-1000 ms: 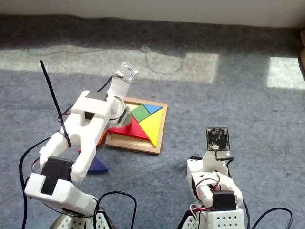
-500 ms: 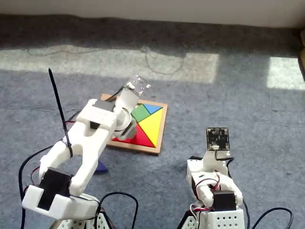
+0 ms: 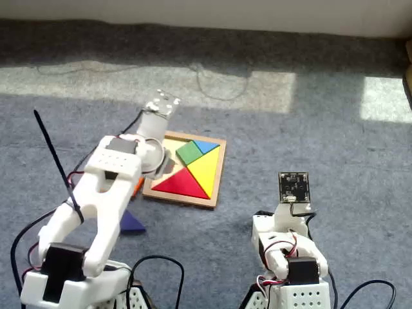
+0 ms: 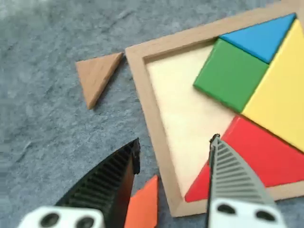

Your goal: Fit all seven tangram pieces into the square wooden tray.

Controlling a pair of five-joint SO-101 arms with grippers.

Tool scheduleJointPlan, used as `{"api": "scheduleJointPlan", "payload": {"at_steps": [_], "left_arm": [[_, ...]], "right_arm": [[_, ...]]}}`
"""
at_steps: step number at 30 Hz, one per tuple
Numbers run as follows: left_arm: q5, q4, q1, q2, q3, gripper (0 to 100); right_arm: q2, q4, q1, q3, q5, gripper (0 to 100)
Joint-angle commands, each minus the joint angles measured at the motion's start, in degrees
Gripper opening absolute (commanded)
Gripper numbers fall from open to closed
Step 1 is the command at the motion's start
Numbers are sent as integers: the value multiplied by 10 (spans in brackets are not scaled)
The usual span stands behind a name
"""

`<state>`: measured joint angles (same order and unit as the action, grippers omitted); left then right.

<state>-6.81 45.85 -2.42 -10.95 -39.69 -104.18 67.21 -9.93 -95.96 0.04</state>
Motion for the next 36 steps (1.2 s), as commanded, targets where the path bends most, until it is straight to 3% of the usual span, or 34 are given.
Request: {"api": "scheduleJointPlan", "payload": {"at_steps": [1,5,8,11,17,25,33,36], "left_arm": [[29,11,45,-19,44,235],[-4,119,84,-22,69,235],[-16,150,116,-22,68,236],[-21,149,132,-22,57,239],[-104,145,142,-15,21,239],[-208,73,149,-15,-44,239],[-217,57,147,65,-3,239],[-217,96,146,124,59,239]], "right_arm": [[-10,4,7,-77,-1,6],[-10,4,7,-77,-1,6],[-10,4,7,-77,-1,6],[-10,4,7,-77,-1,6],[-10,4,7,-77,-1,6],[-10,4,7,-77,-1,6],[-10,4,7,-77,-1,6],[-10,4,7,-77,-1,6]]}}
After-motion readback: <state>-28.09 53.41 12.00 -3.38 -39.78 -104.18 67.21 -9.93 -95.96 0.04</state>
